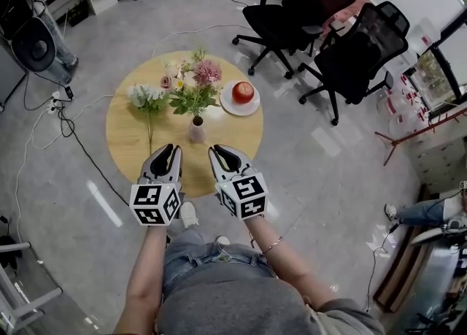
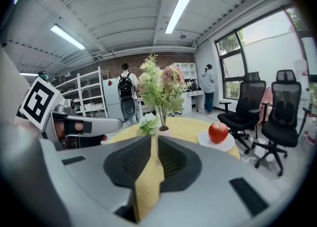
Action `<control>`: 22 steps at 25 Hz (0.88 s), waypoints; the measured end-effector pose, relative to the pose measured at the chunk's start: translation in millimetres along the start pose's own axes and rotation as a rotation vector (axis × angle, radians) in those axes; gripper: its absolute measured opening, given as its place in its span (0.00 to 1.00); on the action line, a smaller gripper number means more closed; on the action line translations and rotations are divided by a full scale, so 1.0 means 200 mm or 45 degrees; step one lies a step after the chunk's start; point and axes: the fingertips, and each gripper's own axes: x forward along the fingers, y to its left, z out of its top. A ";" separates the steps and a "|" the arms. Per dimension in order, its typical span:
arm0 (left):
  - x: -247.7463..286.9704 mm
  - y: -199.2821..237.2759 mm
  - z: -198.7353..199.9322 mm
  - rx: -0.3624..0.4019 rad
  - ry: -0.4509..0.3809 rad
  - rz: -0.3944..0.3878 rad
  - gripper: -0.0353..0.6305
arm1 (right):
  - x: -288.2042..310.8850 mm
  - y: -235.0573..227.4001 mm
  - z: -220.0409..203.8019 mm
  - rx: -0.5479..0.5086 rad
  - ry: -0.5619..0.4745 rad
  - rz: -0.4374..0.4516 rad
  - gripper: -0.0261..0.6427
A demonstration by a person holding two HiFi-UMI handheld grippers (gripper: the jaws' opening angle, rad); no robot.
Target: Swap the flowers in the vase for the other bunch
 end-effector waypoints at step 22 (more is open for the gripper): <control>0.33 0.15 0.08 -0.016 0.105 -0.256 0.26 | 0.39 -0.07 0.00 -0.007 0.124 -0.135 0.34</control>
